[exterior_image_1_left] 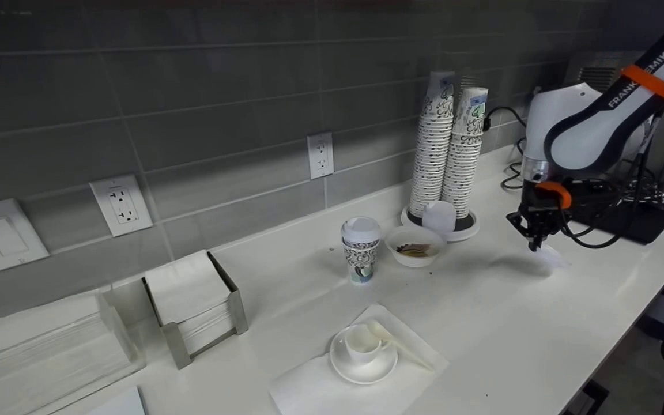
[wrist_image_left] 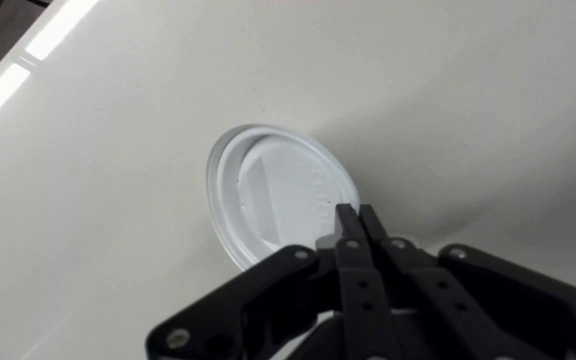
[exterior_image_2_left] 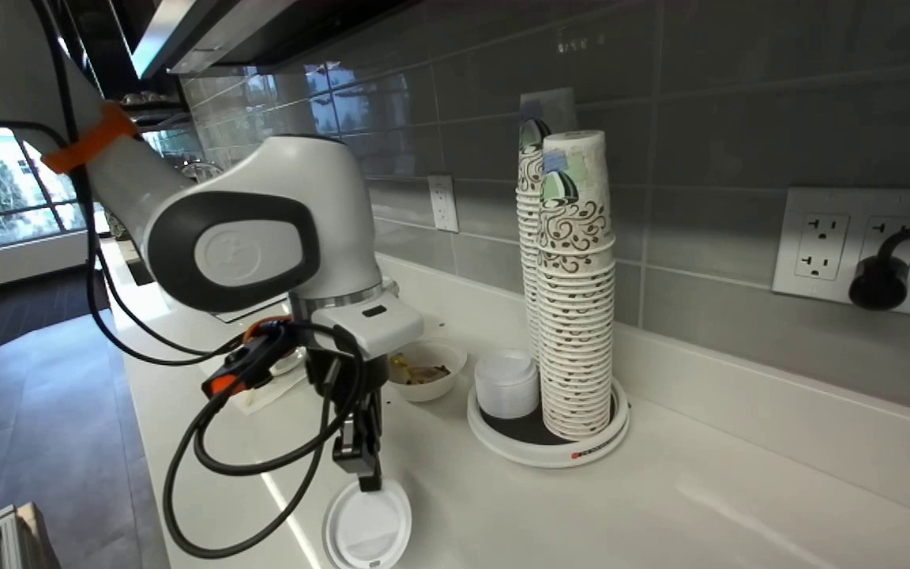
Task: Pick up the white lid on the left and pour its contents into the white plate on the right
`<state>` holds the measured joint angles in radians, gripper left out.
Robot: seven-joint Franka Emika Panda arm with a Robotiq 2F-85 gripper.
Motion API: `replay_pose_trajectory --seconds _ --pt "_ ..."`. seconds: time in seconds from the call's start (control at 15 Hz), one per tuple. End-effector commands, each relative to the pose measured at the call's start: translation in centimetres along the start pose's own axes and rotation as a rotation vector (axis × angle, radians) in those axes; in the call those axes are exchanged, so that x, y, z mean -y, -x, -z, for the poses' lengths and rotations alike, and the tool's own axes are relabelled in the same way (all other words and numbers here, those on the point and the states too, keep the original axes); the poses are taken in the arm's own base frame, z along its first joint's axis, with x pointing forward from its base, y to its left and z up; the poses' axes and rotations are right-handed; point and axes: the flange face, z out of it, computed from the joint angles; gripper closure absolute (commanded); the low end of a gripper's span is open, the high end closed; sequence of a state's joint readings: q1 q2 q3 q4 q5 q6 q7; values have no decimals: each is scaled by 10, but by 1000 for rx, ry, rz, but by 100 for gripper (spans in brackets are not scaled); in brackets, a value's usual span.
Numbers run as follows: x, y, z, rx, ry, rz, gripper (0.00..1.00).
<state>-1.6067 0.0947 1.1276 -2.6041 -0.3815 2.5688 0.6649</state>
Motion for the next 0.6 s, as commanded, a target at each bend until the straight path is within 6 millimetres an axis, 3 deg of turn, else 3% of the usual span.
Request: replay_pose_trajectory --seconds 0.0,0.33,0.4,0.53 --pt "-2 -19 -13 -45 20 -28 99" --pt "6 -55 -54 -127 81 -17 99" --pt "11 -61 -64 -146 92 -12 72" --pt "21 -77 -76 -170 104 -24 64"
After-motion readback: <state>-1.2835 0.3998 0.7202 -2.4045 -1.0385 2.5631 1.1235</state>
